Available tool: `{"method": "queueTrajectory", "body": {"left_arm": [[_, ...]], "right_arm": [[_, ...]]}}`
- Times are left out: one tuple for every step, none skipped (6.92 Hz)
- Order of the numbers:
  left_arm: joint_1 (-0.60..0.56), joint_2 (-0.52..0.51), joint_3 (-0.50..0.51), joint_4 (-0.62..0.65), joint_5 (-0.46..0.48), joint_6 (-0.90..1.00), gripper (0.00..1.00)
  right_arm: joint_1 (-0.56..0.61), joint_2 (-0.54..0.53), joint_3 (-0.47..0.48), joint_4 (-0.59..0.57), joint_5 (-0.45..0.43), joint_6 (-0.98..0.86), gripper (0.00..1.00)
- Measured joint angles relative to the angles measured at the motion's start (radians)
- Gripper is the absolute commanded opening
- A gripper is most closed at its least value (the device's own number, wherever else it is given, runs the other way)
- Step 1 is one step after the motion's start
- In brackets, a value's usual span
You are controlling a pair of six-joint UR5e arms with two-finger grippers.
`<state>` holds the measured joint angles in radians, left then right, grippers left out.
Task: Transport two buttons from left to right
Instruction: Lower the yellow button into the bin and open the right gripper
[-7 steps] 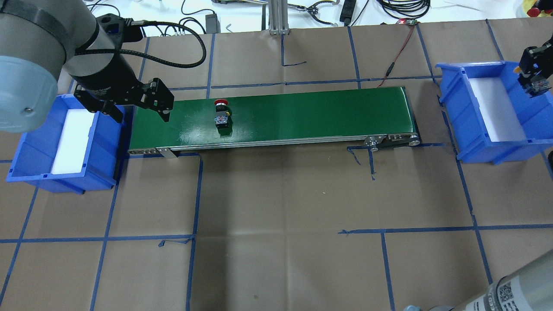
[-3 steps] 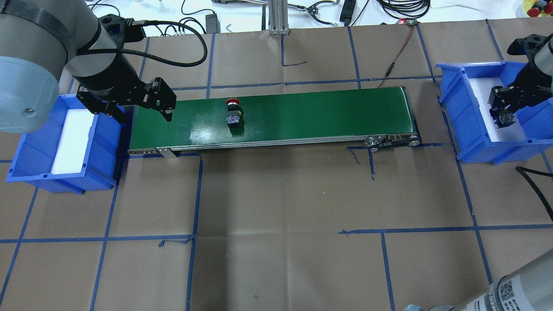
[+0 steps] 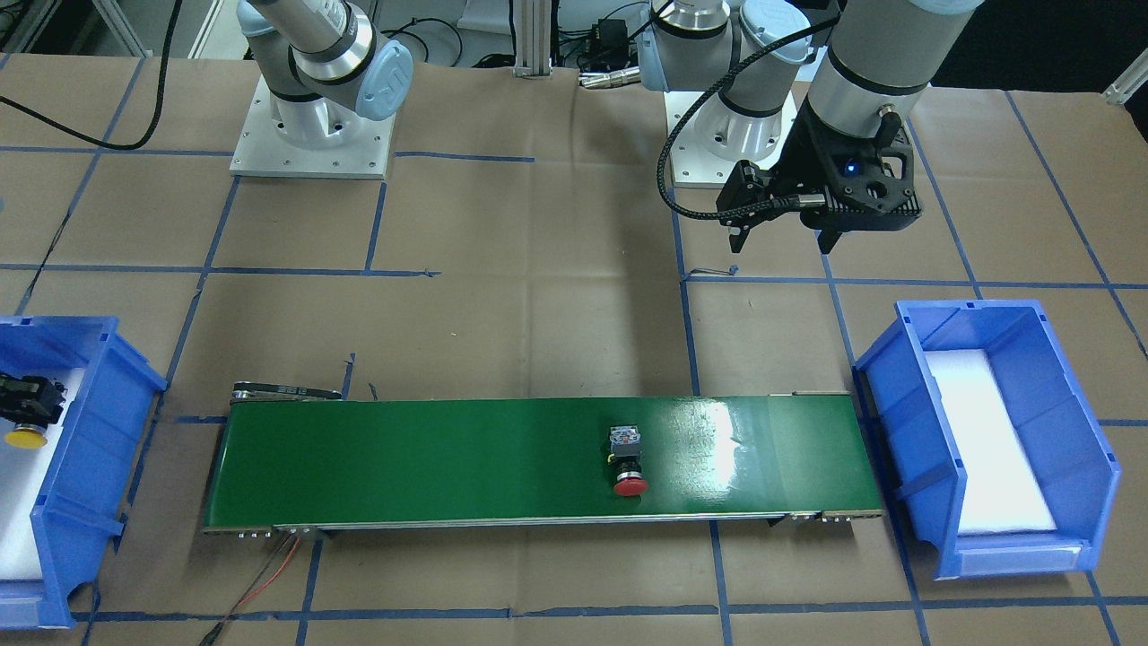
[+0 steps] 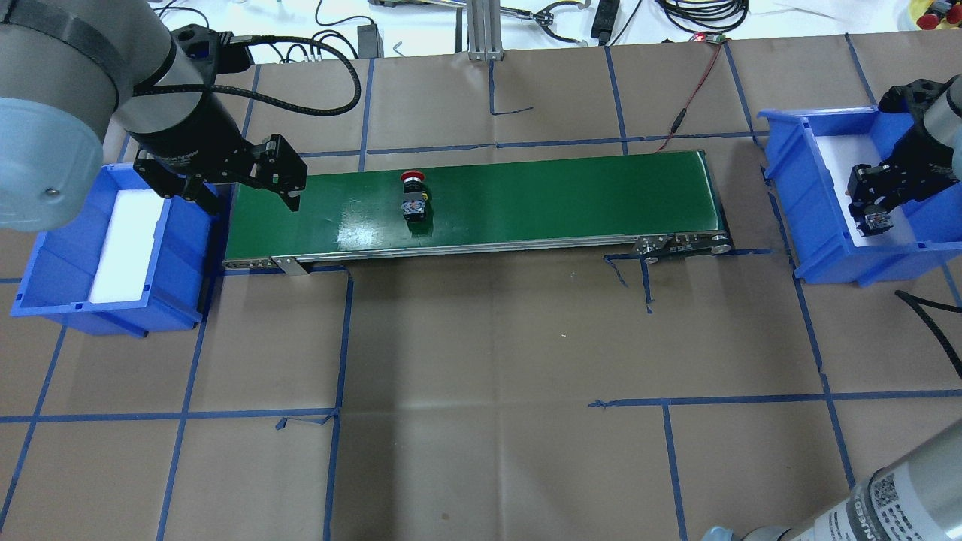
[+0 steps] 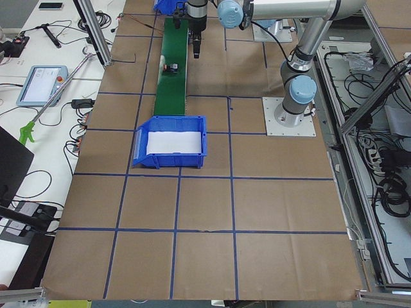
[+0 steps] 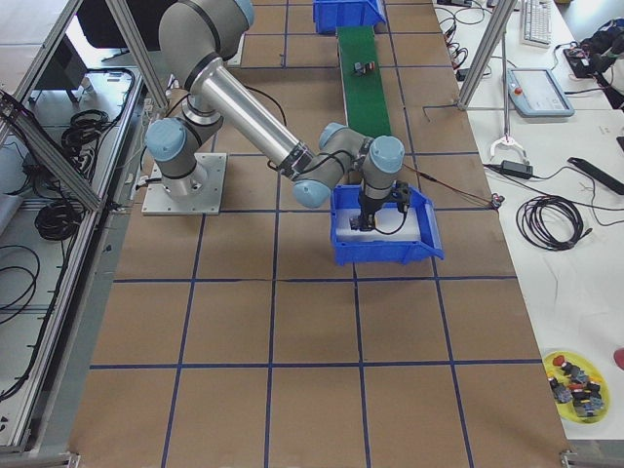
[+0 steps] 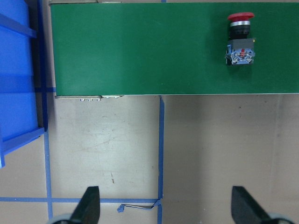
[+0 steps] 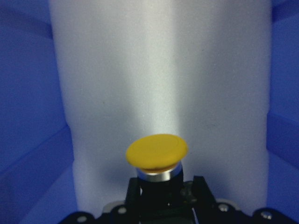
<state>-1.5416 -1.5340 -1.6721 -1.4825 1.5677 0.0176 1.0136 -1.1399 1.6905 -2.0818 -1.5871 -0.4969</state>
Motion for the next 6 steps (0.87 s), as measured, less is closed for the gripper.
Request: {"method": "queueTrajectory", "body": {"left_arm": [[0.000, 0.000, 0.000, 0.000, 0.000, 0.000, 1.00], [0.000, 0.000, 0.000, 0.001, 0.000, 0.001, 1.00], [0.000, 0.000, 0.000, 0.001, -0.001, 0.001, 1.00], [0.000, 0.000, 0.001, 0.001, -0.001, 0.001, 1.00], [0.000, 0.000, 0.001, 0.001, -0.001, 0.001, 1.00], [0.000, 0.000, 0.001, 0.001, -0.002, 0.001, 1.00]], "right_arm": [[-0.003, 0.004, 0.009, -0.002, -0.003, 0.000, 0.08], [-0.004, 0.007, 0.017, -0.004, -0.008, -0.001, 0.29], [-0.004, 0.009, 0.024, -0.006, -0.011, -0.002, 0.80], [-0.005, 0.011, 0.028, -0.009, -0.012, -0.003, 1.00], [-0.005, 0.013, 0.030, -0.008, -0.012, -0.005, 1.00], [-0.006, 0.013, 0.030, -0.003, -0.014, -0.007, 1.00]]}}
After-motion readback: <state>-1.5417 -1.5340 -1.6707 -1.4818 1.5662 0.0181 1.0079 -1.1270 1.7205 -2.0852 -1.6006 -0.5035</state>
